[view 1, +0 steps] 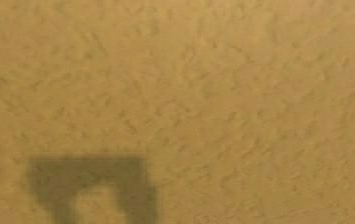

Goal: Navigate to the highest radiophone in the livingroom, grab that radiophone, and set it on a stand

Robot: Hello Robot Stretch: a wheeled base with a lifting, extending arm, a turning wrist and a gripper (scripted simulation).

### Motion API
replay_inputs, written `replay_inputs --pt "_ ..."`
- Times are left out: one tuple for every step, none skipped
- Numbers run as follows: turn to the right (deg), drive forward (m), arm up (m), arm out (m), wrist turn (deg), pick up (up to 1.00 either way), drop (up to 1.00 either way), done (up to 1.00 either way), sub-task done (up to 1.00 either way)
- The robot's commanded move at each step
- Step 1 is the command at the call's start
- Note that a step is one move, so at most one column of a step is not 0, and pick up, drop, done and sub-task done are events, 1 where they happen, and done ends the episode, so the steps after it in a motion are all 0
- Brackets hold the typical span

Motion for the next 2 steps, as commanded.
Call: replay_inputs --pt "0.0 0.0 0.0 0.0 45.0 0.0 0.0 0.0 0.0" --pt "0.0 0.0 0.0 0.0 30.0 0.0 0.0 0.0 0.0"
